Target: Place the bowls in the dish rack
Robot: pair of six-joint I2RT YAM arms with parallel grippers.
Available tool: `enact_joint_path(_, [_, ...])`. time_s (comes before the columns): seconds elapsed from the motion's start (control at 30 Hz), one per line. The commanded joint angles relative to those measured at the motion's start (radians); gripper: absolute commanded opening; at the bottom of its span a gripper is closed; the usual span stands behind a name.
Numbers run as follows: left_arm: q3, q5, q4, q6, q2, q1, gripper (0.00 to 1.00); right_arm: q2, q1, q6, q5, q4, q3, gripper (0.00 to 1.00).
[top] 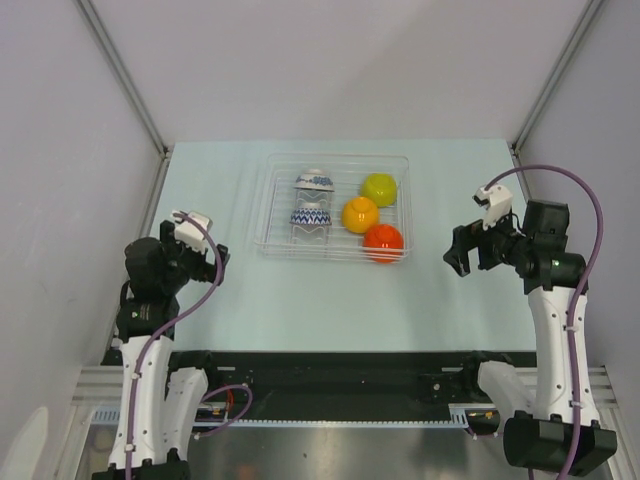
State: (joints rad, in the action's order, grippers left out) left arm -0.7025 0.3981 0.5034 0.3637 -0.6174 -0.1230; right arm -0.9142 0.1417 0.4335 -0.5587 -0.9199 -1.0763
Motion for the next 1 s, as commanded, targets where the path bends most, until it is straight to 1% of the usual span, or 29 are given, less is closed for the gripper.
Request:
enact_joint_path(0.0, [0.014, 0.027, -0.034, -0.034, 0.002, -0.018, 1.00, 0.038, 0.006, -0.042, -0.036, 0.056, 0.010, 1.00])
enact_joint_path(0.6, [0.029, 0.022, -0.065, -0.054, 0.001, -0.032, 1.00, 0.051, 0.004, -0.082, -0.060, 0.134, 0.038, 1.00])
enact_joint_path(0.97, [0.032, 0.027, -0.068, -0.057, -0.001, -0.036, 1.00, 0.044, 0.004, -0.085, -0.058, 0.144, 0.041, 1.00])
